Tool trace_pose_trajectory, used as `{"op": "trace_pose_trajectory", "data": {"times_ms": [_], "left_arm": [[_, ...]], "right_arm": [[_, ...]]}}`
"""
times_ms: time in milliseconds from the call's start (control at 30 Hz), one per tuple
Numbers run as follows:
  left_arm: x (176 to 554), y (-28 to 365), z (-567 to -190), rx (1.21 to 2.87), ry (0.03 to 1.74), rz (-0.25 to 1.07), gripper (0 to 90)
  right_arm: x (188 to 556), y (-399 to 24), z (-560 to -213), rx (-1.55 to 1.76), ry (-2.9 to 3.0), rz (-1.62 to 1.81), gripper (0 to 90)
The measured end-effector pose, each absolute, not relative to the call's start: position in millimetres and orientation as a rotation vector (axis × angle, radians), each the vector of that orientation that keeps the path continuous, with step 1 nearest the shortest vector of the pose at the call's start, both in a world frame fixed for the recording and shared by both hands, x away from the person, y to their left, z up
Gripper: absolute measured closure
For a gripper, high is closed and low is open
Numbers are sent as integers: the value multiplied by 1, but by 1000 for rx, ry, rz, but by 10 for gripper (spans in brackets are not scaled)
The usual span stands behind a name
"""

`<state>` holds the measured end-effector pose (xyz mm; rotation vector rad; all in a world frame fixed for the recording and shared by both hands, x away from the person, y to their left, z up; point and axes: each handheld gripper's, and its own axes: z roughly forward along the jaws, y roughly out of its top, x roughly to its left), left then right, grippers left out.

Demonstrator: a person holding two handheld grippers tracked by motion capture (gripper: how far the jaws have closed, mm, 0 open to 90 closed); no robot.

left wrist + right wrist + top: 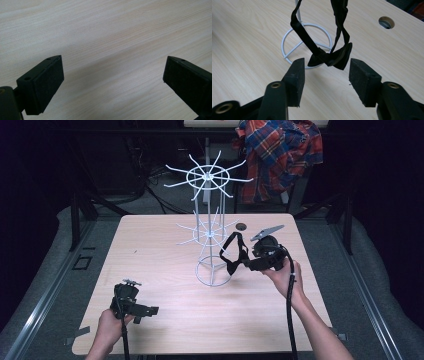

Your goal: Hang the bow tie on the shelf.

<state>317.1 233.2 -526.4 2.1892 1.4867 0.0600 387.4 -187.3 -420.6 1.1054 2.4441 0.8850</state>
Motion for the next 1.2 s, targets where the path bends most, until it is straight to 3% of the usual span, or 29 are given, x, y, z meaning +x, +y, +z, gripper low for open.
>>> {"op": "trace_pose_trajectory", "data": {"times_ms": [567,1100,1133,1200], "left_arm": [[315,233,-526,2173,1488,64,29],[317,233,-527,2177,1481,56,29],[316,233,-527,2182,1476,54,28],[316,233,-527,2185,1474,51,28]], "right_arm": [[362,-204,-418,1083,2519,827,182],[339,-226,-431,1101,2552,794,110],[335,-230,-434,1115,2549,776,62],[333,-233,-435,1131,2547,786,56]]}}
